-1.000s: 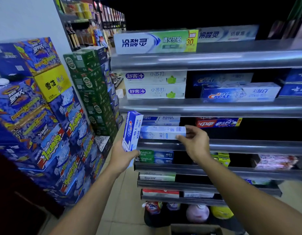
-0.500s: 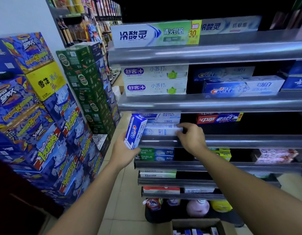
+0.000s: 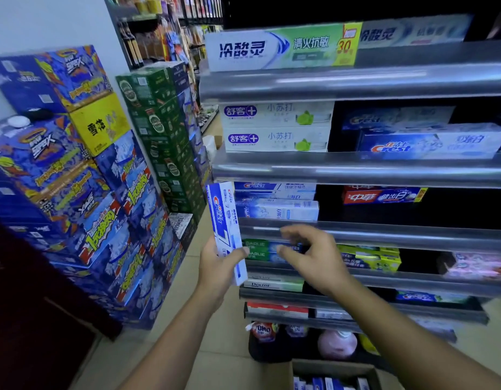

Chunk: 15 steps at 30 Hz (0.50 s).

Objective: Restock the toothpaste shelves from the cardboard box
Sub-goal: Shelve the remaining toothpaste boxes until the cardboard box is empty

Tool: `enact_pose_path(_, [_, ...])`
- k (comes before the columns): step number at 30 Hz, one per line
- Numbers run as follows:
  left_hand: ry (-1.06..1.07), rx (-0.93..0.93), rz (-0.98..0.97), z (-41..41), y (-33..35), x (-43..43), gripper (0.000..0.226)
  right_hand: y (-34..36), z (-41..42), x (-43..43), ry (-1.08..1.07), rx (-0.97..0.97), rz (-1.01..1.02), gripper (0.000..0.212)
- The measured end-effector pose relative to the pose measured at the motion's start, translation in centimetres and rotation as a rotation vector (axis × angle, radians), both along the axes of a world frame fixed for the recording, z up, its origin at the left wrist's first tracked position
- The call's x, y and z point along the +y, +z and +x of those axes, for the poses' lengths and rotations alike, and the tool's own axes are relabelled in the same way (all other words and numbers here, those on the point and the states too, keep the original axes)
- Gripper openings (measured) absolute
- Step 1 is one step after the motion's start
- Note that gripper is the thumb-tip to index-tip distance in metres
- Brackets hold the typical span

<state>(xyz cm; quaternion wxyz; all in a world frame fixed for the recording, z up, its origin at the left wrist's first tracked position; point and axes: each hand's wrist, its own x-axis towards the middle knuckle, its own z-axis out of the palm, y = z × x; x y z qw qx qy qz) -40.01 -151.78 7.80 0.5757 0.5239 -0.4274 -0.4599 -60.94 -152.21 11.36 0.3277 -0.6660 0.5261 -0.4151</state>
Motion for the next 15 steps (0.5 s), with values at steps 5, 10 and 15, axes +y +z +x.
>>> enact_pose_path(5, [-0.12, 0.446, 0.062, -1.7, 1.5, 1.7, 0.027, -1.3, 2.0, 2.5, 0.276, -0.18, 0.292, 0.05])
enact_pose_path(10, [-0.149, 0.476, 0.059, -2.7, 2.6, 1.9, 0.028, -2.5, 2.4, 2.7, 0.25, -0.346, 0.326, 0.039])
enact_pose_path(15, [-0.083, 0.506, 0.095, -0.5, 2.4, 0.8, 0.036, -2.0, -0.3, 0.9, 0.146, -0.472, 0.287, 0.024])
